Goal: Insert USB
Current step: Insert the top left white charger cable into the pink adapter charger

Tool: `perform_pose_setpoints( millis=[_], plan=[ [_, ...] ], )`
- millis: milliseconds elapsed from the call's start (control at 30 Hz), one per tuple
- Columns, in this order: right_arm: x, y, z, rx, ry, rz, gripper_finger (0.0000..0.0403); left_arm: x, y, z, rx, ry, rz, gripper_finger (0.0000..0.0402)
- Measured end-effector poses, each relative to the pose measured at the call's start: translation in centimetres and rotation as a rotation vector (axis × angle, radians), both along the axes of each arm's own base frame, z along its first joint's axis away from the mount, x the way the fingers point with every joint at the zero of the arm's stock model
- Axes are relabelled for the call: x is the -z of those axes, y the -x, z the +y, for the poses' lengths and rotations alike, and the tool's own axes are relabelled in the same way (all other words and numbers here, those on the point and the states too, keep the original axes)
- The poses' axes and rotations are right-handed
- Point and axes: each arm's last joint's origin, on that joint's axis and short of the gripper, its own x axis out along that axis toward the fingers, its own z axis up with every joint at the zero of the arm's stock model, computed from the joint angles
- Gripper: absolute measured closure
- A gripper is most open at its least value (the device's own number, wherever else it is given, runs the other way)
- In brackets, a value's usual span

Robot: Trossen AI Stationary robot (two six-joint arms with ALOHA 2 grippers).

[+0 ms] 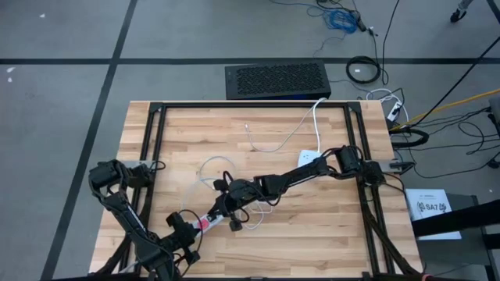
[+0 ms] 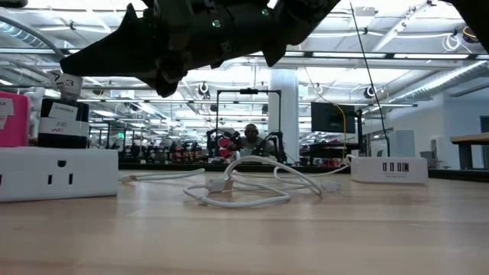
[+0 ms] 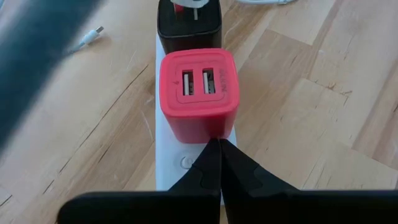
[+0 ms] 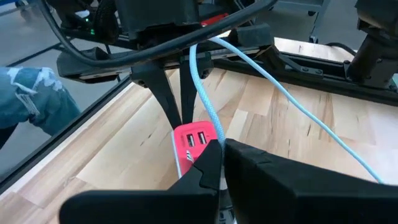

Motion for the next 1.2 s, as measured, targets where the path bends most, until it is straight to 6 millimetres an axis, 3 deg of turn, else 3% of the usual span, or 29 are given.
perform_pose_setpoints(
  millis=[933, 1200],
  plan=[
    [1.7, -0.3, 0.0, 0.025, 0.019, 0.057, 0.0403, 0.0, 0.0, -0.1, 0.000, 0.006, -0.004, 0.0400],
    [3.3, -0.6, 0.1, 0.036, 0.003, 0.076, 0.0403, 0.0, 0.0, -0.1, 0.000, 0.007, -0.004, 0.0400]
  ],
)
